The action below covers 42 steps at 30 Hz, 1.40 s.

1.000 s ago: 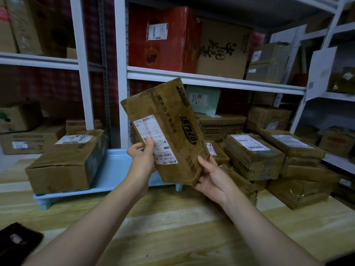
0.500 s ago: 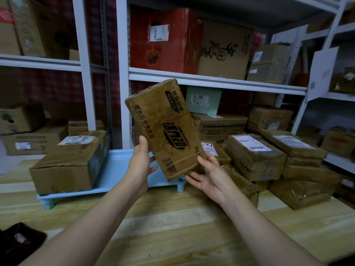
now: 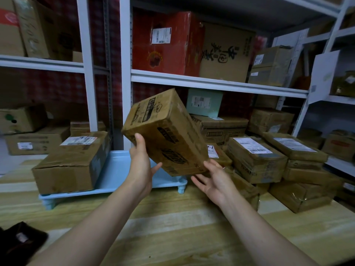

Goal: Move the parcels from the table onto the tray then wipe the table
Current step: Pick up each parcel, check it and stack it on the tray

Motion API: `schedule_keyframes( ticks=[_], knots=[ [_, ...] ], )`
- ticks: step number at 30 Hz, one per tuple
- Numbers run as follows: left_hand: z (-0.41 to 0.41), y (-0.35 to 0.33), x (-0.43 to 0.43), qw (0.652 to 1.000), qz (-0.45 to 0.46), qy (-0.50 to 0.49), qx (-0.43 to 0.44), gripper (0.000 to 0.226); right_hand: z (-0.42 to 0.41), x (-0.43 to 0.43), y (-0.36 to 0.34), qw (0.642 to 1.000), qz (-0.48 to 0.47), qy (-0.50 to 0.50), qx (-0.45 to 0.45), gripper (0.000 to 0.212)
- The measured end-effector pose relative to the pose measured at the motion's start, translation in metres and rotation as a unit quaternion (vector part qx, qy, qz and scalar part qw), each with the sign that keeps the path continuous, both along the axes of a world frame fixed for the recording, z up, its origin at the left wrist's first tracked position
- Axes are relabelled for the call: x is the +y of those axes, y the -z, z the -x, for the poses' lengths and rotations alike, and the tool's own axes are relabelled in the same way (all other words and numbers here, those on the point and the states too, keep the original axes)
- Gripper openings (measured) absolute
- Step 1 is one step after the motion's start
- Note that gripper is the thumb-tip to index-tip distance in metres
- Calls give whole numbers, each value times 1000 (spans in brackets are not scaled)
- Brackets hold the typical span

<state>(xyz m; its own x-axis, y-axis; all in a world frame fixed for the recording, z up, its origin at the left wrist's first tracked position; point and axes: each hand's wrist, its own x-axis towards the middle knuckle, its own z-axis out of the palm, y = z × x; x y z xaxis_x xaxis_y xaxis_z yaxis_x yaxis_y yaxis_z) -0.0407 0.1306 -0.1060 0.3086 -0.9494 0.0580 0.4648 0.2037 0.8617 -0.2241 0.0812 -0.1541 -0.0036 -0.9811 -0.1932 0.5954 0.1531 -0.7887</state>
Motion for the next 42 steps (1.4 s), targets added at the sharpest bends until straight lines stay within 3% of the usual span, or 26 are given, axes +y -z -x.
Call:
schedule_keyframes(
  ticks=[3, 8, 12, 18, 22, 27, 30, 34, 39, 42],
  knots=[
    [-3, -4, 0, 999, 15, -15, 38, 65, 2, -2, 0, 999, -10, 36, -32, 57],
    [-6, -5, 1, 997, 15, -1, 81, 68, 4, -3, 2, 997, -18, 66, -43, 57],
    [-1, -5, 3, 997, 22, -24, 68, 47, 0, -6, 0, 997, -8, 65, -42, 54],
    [-1, -7, 5, 997, 49, -39, 54, 37, -9, 1, -10, 993, 0, 8, -116, 38],
    [-2, -8, 8, 997, 64, -39, 21, 30, -19, 8, -11, 995, -23, -55, -83, 37],
    [-9, -9, 11, 995, 75, -73, -11, 38, -23, 11, -12, 991, -18, -39, -125, 41],
    [-18, -5, 9, 992, 77, -85, -59, 55, -21, 9, -16, 990, -6, -26, -141, 40],
    [-22, 4, 10, 991, 37, -73, -107, 59, -18, 9, -17, 989, 10, -34, -145, 36],
    [-24, 10, 9, 990, -59, -62, -115, 26, -11, 15, -16, 987, 20, -49, -150, 31],
    [-22, 15, 5, 987, -70, -25, -143, 41, -11, 15, -11, 989, 27, -78, -120, 36]
  ],
)
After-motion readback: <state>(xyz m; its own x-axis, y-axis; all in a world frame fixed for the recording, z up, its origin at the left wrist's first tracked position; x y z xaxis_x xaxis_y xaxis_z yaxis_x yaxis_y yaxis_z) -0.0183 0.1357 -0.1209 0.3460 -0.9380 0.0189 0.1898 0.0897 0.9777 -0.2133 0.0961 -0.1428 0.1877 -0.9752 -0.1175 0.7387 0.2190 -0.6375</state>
